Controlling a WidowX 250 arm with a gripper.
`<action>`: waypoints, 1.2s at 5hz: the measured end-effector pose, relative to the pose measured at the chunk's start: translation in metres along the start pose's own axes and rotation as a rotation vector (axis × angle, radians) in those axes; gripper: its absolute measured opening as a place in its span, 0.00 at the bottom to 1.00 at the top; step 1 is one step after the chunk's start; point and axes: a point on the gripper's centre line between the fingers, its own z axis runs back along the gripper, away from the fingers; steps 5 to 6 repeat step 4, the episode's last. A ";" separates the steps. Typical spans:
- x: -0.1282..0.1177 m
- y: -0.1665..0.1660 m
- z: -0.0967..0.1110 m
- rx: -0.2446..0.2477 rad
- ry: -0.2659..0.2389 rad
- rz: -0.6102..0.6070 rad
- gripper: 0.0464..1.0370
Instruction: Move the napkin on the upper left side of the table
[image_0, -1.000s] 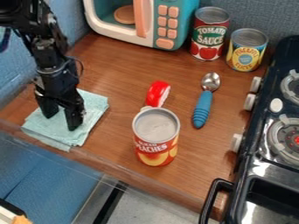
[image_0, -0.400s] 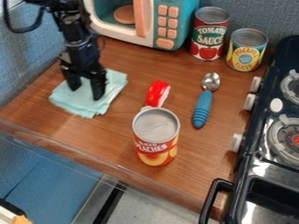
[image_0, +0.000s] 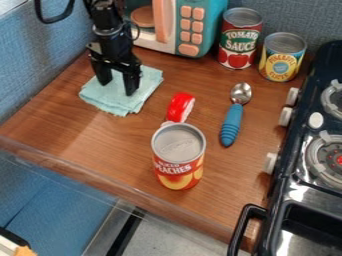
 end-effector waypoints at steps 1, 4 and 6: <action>0.009 0.007 0.001 0.019 0.011 0.021 0.96; 0.015 0.006 0.053 0.008 -0.043 0.072 0.96; 0.015 0.006 0.053 0.008 -0.043 0.072 0.96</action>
